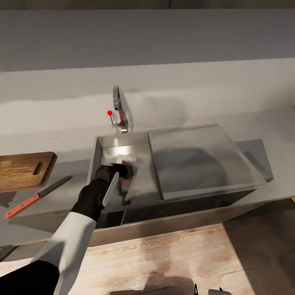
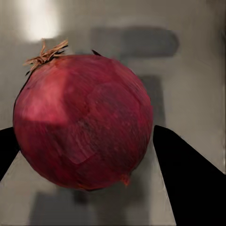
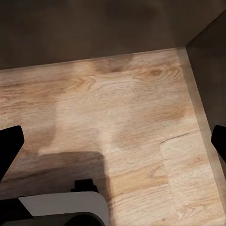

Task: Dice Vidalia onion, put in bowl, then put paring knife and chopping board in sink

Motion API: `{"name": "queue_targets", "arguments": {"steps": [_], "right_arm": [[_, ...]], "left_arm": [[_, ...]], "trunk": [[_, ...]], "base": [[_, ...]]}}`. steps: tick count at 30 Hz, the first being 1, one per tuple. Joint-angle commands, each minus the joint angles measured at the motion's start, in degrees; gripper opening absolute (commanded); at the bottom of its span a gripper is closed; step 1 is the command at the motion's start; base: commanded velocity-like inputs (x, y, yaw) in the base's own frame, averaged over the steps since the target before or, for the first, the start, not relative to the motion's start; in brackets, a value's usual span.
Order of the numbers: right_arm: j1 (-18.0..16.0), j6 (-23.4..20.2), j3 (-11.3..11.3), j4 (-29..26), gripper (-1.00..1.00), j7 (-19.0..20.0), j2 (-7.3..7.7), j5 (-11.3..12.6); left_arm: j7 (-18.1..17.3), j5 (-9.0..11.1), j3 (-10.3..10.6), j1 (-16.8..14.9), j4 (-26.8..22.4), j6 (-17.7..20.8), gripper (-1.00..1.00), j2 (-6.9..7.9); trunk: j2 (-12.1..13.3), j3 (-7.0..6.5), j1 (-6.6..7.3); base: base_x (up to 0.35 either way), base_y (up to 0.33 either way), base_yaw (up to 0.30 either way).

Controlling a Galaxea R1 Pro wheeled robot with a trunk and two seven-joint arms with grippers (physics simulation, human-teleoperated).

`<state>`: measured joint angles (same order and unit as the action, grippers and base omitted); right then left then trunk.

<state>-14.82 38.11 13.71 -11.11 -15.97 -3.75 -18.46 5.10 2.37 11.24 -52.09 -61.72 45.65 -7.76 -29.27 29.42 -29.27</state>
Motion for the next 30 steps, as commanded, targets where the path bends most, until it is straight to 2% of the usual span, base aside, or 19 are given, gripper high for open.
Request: {"name": "queue_targets", "arguments": {"steps": [1,8,30], "right_arm": [[-0.03,0.1,0.27,0.03,1.0,-0.38,-0.03,-0.61],[-0.02,0.19,0.27,0.03,1.0,-0.38,-0.03,-0.61],[-0.03,0.21,0.27,0.03,1.0,-0.38,-0.03,-0.61]], "left_arm": [[0.34,0.26,0.1,-0.03,-0.88,0.33,-1.0,0.02],[0.35,0.27,0.1,-0.03,-4.39,0.48,-1.0,0.02],[0.35,0.27,0.1,-0.03,-4.55,0.49,-1.0,0.02]], "trunk": [[-0.07,0.07,-0.02],[-0.07,0.07,-0.02],[-0.07,-1.71,-0.02]], "base": [[0.0,0.0,0.0],[0.0,0.0,0.0],[0.0,0.0,0.0]]}}
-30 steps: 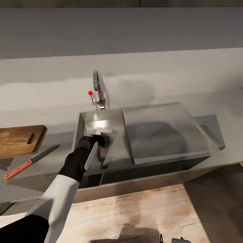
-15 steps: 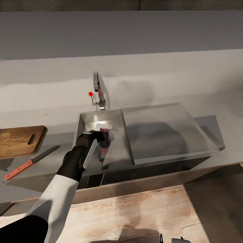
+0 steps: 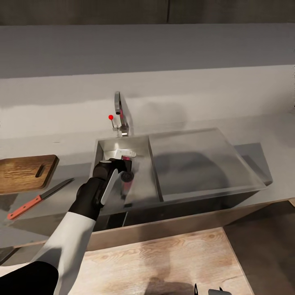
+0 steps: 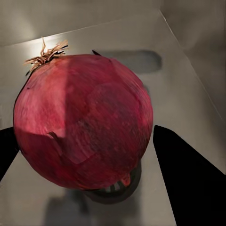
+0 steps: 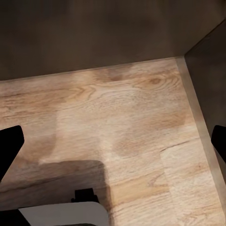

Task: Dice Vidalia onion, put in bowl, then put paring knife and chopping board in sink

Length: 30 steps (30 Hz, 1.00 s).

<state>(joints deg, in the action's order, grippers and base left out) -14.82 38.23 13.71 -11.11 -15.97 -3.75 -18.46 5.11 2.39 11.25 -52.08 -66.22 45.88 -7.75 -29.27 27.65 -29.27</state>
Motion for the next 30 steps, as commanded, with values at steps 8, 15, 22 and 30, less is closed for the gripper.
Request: {"name": "queue_targets", "arguments": {"steps": [8,15,22,30], "right_arm": [[-0.04,0.09,0.27,0.03,1.0,-0.38,-0.03,-0.61],[-0.04,0.09,0.27,0.03,1.0,-0.38,-0.03,-0.61],[-0.03,0.09,0.27,0.03,1.0,-0.38,-0.03,-0.61],[-0.04,0.09,0.27,0.03,1.0,-0.38,-0.03,-0.61]], "left_arm": [[0.34,0.24,0.09,-0.04,-0.04,0.26,-1.0,0.01],[0.34,0.24,0.09,-0.04,-0.19,0.26,-1.0,0.01],[0.34,0.24,0.09,-0.04,-2.67,0.33,-1.0,0.01],[0.34,0.25,-0.08,-0.04,-7.06,0.42,-1.0,0.01]], "trunk": [[-0.07,-0.66,-0.02],[-0.07,-1.29,-0.02],[-0.07,-1.92,-0.02],[-0.07,-2.65,-0.02]], "base": [[-0.061,0.01,0.0],[-0.223,0.129,0.0],[-0.035,0.019,0.0],[-0.001,0.0,0.0]]}}
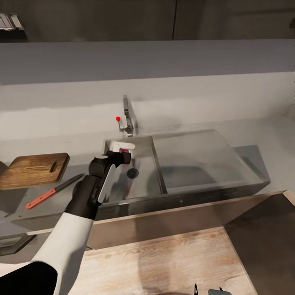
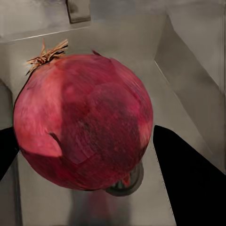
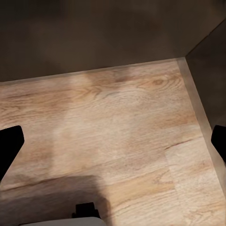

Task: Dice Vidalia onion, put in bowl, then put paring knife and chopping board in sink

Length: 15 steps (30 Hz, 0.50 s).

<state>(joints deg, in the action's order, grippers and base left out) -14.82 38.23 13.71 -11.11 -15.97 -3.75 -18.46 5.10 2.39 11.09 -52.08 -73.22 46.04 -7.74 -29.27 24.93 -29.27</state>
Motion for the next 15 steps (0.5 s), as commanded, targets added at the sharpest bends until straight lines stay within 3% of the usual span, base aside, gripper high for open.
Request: {"name": "queue_targets", "arguments": {"steps": [1,6,15], "right_arm": [[-0.04,0.09,0.27,0.03,1.0,-0.38,-0.03,-0.61],[-0.03,0.09,0.27,0.03,1.0,-0.38,-0.03,-0.61],[-0.03,0.09,0.27,0.03,1.0,-0.38,-0.03,-0.61]], "left_arm": [[0.35,0.26,0.08,-0.04,-0.35,0.27,-1.0,0.03],[0.35,0.25,0.0,-0.04,-0.75,0.27,-1.0,0.09],[0.35,0.25,-0.01,-0.04,-0.78,0.28,-1.0,0.1]], "trunk": [[-0.07,-0.02,-0.03],[-0.07,-0.47,-0.03],[-0.07,-1.28,-0.03]], "base": [[0.0,0.0,0.0],[-0.05,0.048,0.0],[-0.176,0.208,0.0]]}}
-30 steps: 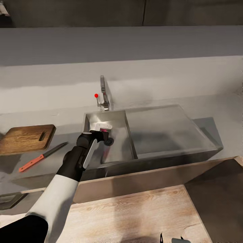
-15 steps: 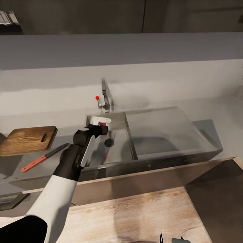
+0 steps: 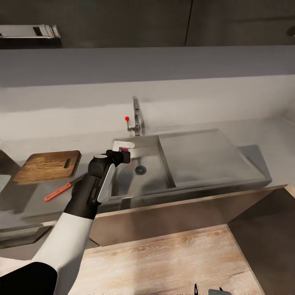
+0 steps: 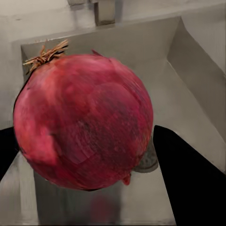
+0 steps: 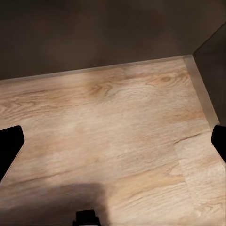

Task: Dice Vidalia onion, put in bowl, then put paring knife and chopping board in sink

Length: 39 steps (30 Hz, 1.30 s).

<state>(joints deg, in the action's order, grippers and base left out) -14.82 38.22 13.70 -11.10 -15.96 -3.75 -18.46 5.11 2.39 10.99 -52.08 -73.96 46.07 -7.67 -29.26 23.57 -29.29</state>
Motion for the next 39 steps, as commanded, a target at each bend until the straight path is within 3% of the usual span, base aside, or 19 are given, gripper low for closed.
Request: {"name": "queue_targets", "arguments": {"steps": [1,39], "right_arm": [[-0.03,0.1,0.27,0.02,1.0,-0.39,-0.03,-0.61],[-0.02,0.05,0.27,0.04,1.0,-0.39,-0.03,-0.61]], "left_arm": [[0.34,0.24,0.08,-0.04,-0.05,0.25,-1.0,0.02],[0.36,0.24,0.0,0.04,-0.14,0.25,-1.0,0.11]], "trunk": [[-0.08,-0.01,-0.01],[-0.08,-3.45,-0.01]], "base": [[-0.157,0.259,0.0],[-0.043,0.297,0.0]]}}
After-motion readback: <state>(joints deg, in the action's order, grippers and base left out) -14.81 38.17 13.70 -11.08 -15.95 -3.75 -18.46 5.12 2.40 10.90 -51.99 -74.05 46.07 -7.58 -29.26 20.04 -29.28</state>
